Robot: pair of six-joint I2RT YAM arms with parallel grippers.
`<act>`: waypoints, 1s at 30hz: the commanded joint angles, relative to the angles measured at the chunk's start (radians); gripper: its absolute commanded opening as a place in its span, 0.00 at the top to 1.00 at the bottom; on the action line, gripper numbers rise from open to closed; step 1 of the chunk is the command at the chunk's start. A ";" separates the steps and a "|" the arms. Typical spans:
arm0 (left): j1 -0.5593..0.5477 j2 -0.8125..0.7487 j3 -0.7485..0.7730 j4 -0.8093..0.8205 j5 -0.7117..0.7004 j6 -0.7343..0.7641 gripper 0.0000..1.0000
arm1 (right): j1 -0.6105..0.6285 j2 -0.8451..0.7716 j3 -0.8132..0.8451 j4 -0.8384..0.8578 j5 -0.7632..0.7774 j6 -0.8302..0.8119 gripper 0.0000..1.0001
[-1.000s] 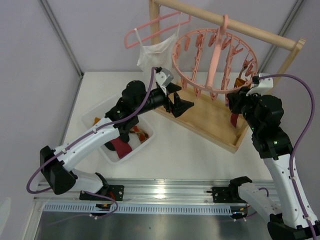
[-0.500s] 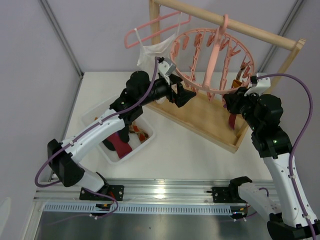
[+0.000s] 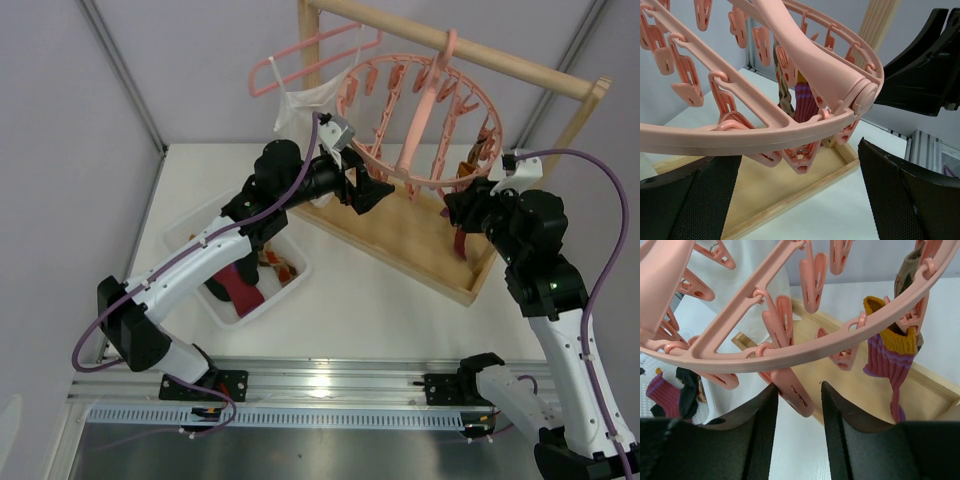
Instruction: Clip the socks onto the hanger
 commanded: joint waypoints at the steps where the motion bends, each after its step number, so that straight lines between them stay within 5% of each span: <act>1: -0.006 -0.025 0.047 0.017 0.025 -0.003 0.00 | -0.004 -0.020 0.064 -0.019 0.001 -0.002 0.56; 16: -0.038 -0.036 0.064 0.012 0.017 -0.003 0.01 | 0.008 -0.018 0.096 -0.003 -0.085 -0.052 0.33; 23: -0.051 -0.038 0.065 0.014 0.016 -0.001 0.00 | 0.120 0.008 0.087 0.001 0.116 -0.108 0.24; 30: -0.055 -0.044 0.062 0.015 0.011 -0.001 0.00 | 0.206 0.019 0.054 0.047 0.303 -0.137 0.25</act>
